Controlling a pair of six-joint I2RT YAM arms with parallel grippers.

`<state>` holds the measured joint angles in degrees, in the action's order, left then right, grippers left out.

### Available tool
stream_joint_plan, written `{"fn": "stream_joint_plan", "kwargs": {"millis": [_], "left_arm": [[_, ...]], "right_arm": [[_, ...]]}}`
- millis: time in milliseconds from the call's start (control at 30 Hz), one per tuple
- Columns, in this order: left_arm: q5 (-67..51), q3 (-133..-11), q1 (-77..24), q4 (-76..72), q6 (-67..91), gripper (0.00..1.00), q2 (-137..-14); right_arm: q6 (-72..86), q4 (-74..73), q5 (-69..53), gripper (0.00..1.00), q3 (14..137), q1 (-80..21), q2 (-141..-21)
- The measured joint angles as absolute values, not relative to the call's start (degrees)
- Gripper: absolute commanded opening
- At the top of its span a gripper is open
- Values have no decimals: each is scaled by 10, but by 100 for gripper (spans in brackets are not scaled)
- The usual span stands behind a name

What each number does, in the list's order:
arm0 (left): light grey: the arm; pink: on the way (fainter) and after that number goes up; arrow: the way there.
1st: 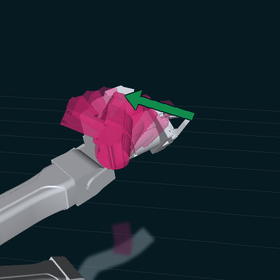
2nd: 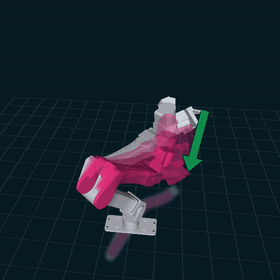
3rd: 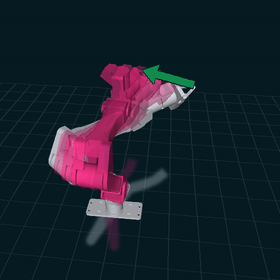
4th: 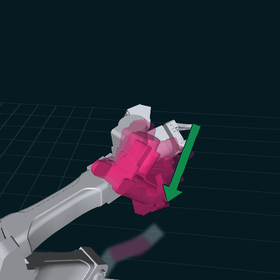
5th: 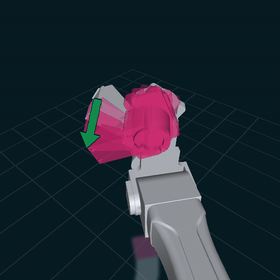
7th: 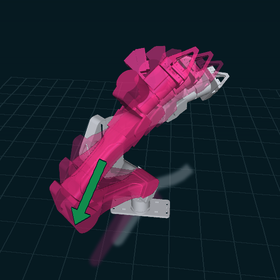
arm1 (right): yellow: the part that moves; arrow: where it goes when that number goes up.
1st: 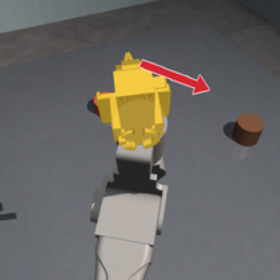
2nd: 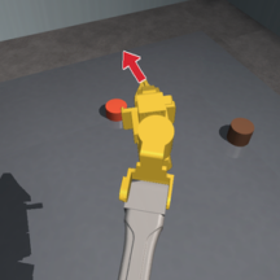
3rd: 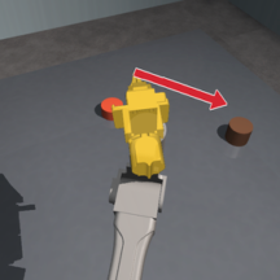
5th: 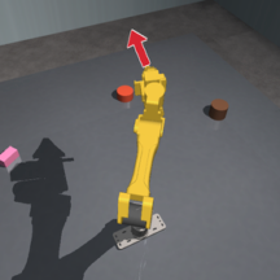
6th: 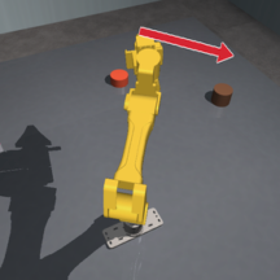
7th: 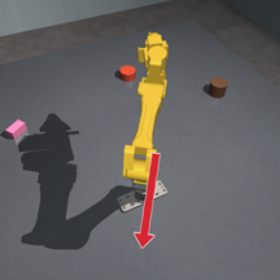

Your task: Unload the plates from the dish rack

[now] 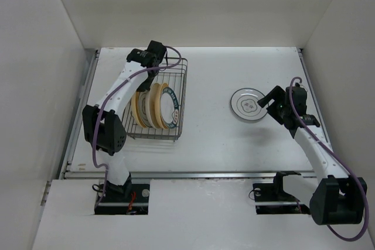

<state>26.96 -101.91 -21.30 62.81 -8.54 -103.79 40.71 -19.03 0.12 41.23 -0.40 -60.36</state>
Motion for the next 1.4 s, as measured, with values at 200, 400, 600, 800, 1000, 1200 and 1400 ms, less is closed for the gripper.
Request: {"fn": "stream_joint_plan", "kwargs": {"millis": [200, 400, 600, 800, 1000, 1200, 1400], "left_arm": [[283, -1020, -222, 629, -85, 0, -1040], [296, -1061, -233, 648, -82, 0, -1043], [348, -1142, -253, 657, -88, 0, -1043], [409, -1160, -278, 653, -109, 0, -1043], [485, -1168, -290, 576, -175, 0, -1043], [524, -1225, -298, 456, -258, 0, -1042], [467, -1301, -299, 446, -216, 0, -1018]], "right_arm": [[404, -190, 2, 85, 412, -4, -604], [403, -190, 2, 85, 412, -4, -604], [403, -190, 2, 85, 412, -4, -604], [401, -190, 2, 85, 412, -4, -603], [388, -189, -5, 85, 412, -4, -581], [367, -156, -70, 85, 405, -4, -537], [359, -96, -161, 85, 395, -20, -528]]}}
